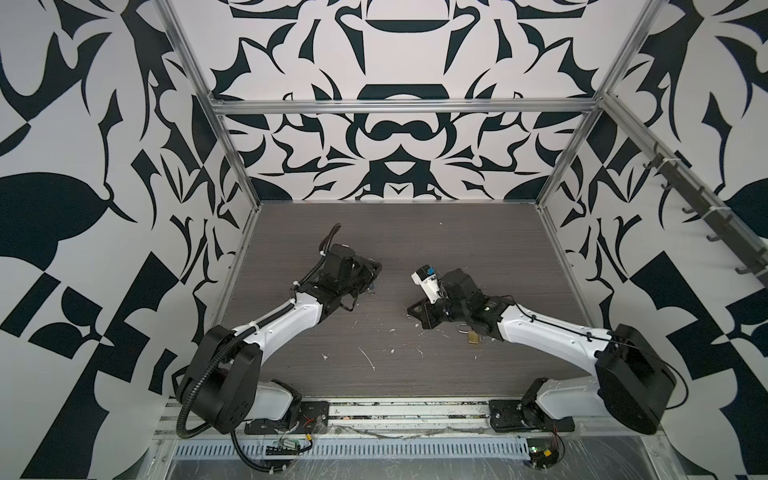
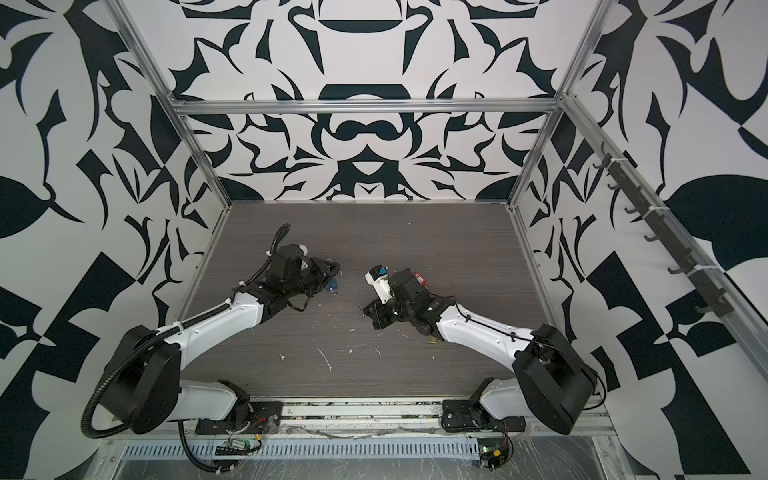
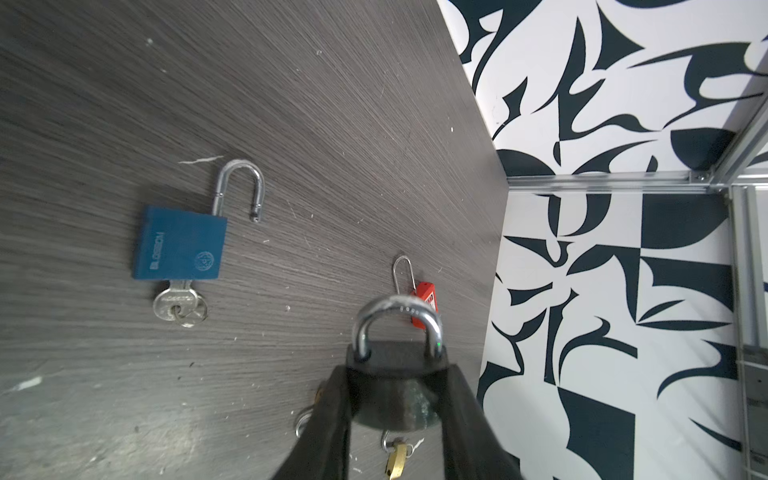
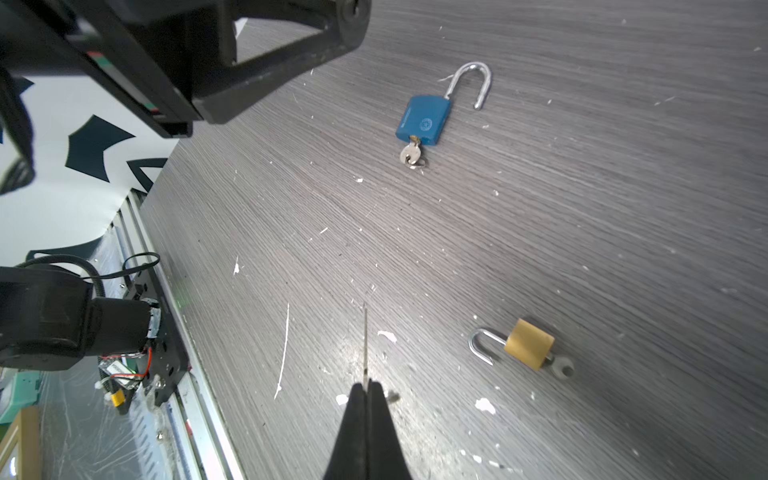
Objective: Lock with the key
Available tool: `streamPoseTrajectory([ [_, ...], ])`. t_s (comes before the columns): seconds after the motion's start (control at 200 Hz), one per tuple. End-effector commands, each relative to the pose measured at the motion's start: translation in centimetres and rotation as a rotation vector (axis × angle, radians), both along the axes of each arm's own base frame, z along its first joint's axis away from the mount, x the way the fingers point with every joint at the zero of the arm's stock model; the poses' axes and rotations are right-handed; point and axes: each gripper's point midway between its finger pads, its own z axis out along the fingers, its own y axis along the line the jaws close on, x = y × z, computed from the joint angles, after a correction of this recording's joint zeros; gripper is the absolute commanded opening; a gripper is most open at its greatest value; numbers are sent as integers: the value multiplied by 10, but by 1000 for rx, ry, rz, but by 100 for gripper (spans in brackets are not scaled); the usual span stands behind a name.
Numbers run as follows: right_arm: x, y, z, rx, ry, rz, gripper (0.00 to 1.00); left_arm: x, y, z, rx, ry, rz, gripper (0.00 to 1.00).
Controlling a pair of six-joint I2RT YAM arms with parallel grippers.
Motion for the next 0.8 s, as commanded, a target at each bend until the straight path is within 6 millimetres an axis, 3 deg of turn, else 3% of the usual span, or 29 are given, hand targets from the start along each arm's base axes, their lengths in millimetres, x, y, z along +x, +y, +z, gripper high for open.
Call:
streamPoseTrajectory([
  [0.0, 9, -4, 22, 18, -43, -46, 0, -27, 4, 0, 136, 2, -104, 0],
  [0.205, 13, -9, 20, 9, -10, -57, 0, -96, 3, -11, 382, 36, -335, 0],
  [0.445, 2, -14, 11, -13, 39, -38, 0, -171, 1, -46, 583, 98, -628, 0],
  [0.575, -2, -21, 4, -34, 49, -52, 0, -190, -1, -71, 676, 93, -760, 0],
  [0.795, -6, -28, 1, -52, 65, -68, 0, -202, -3, -105, 801, 116, -894, 0],
])
